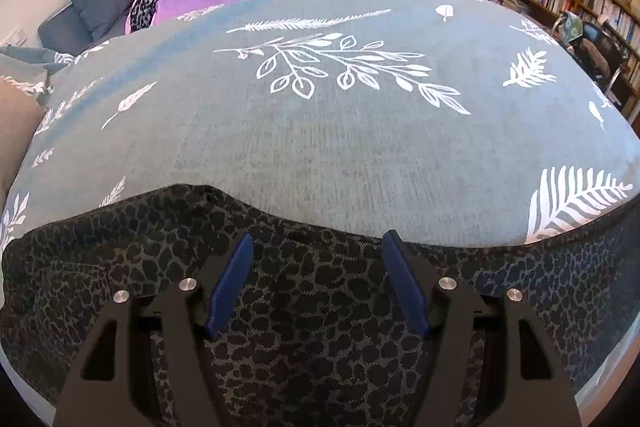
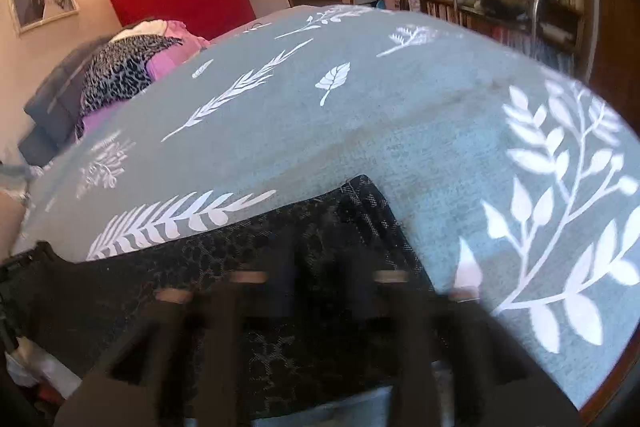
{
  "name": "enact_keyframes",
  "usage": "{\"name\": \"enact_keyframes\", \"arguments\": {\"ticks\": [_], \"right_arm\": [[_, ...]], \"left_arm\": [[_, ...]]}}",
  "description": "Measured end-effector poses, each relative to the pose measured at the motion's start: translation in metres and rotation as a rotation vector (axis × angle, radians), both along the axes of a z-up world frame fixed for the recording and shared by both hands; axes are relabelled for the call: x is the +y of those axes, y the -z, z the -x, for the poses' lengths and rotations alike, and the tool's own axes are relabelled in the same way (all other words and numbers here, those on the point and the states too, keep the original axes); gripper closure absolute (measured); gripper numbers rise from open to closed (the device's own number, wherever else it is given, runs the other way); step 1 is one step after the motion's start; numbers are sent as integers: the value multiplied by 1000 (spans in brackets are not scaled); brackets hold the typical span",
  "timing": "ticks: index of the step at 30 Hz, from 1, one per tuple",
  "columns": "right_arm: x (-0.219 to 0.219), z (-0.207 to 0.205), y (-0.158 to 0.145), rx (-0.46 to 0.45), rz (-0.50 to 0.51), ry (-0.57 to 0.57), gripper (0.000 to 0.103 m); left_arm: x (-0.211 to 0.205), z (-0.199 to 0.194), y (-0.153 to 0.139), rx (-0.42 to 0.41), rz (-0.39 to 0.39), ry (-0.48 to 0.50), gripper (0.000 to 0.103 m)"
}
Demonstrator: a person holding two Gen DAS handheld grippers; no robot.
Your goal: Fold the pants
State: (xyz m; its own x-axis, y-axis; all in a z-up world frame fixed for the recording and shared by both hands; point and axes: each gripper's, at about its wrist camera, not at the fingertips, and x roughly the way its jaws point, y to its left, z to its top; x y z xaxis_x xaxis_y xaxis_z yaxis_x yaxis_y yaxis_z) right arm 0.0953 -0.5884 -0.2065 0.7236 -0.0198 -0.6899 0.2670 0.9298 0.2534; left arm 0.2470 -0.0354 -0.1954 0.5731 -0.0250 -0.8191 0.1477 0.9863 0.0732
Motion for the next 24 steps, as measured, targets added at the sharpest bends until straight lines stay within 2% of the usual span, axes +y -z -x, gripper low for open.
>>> {"name": "enact_keyframes", "arguments": {"ticks": [3,6,9,10,12,14,15,16,17,20,24], "right_arm": [[11,4,-19,-46,109,30,91],[8,0,-25,-60,151,76,91],[-6,-10,-11,-34,81,95,91],[-10,-14,-1,-7,28,83,87],[-13,-14,7,13,7,90,79],[-20,-2,4,-23,-52,113,65],[-25,2,2,-32,-63,138,46],[-30,10,-2,-44,-65,180,35],[-36,22,-5,-63,-67,228,35],[-46,51,-11,-94,-120,274,35],[-41,76,-1,-90,-218,271,35]], "left_arm": [[1,0,1,5,7,-11,36],[-4,3,0,-5,16,-11,36],[-11,9,3,-9,13,8,36],[-15,11,6,-5,4,21,36],[-19,13,11,1,-10,32,36],[-18,13,18,13,-15,31,36],[-17,12,20,18,-14,27,35],[-15,12,22,21,-12,22,35],[-14,11,22,21,-9,19,35],[-11,10,20,18,2,14,35],[-10,12,18,12,9,16,36]]}}
